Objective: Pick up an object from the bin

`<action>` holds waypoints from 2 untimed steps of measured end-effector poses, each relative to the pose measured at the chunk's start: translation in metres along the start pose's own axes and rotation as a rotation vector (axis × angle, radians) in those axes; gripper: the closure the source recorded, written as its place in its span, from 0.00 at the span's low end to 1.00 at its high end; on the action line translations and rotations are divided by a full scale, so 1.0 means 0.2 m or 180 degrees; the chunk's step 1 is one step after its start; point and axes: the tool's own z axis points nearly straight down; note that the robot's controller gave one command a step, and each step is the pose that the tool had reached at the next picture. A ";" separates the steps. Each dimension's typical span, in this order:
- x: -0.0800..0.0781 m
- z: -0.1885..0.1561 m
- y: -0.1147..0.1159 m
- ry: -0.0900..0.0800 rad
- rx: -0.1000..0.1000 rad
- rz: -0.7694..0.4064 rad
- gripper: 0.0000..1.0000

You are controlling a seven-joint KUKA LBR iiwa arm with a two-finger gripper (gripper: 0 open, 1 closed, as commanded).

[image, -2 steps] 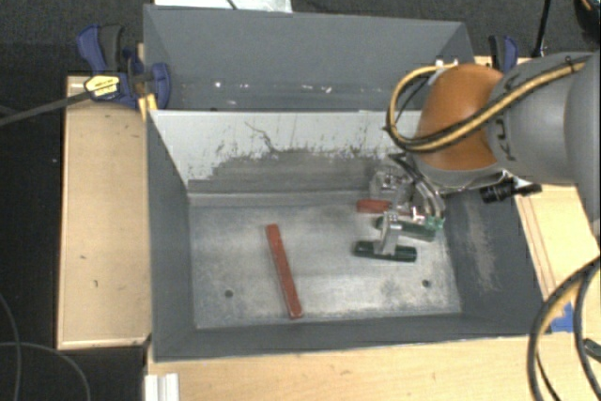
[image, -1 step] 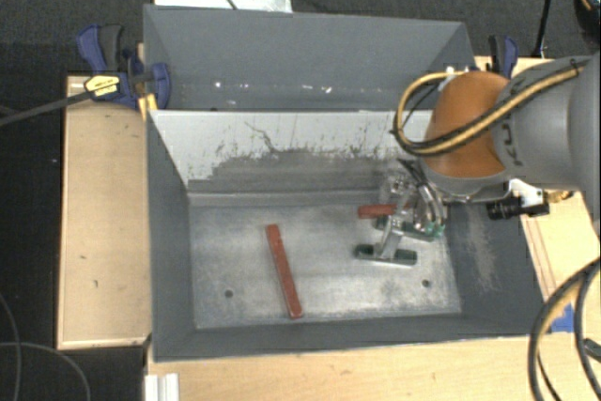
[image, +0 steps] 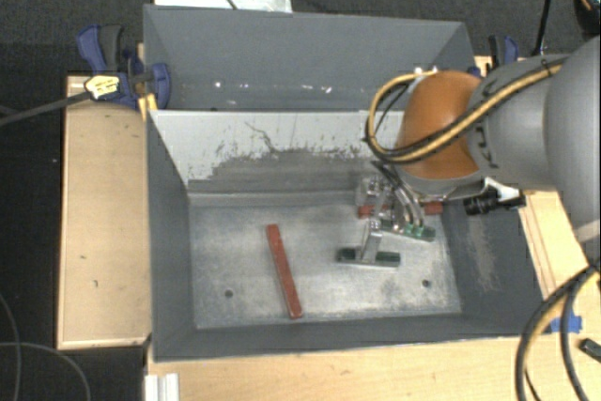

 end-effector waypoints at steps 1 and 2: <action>0.29 -0.01 0.04 0.0009 0.0000 0.0212 0.00; 0.52 0.00 -0.02 -0.0011 -0.0002 -0.0147 0.00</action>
Offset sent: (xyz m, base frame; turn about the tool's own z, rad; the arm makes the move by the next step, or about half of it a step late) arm -0.0535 0.0184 0.0006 0.0677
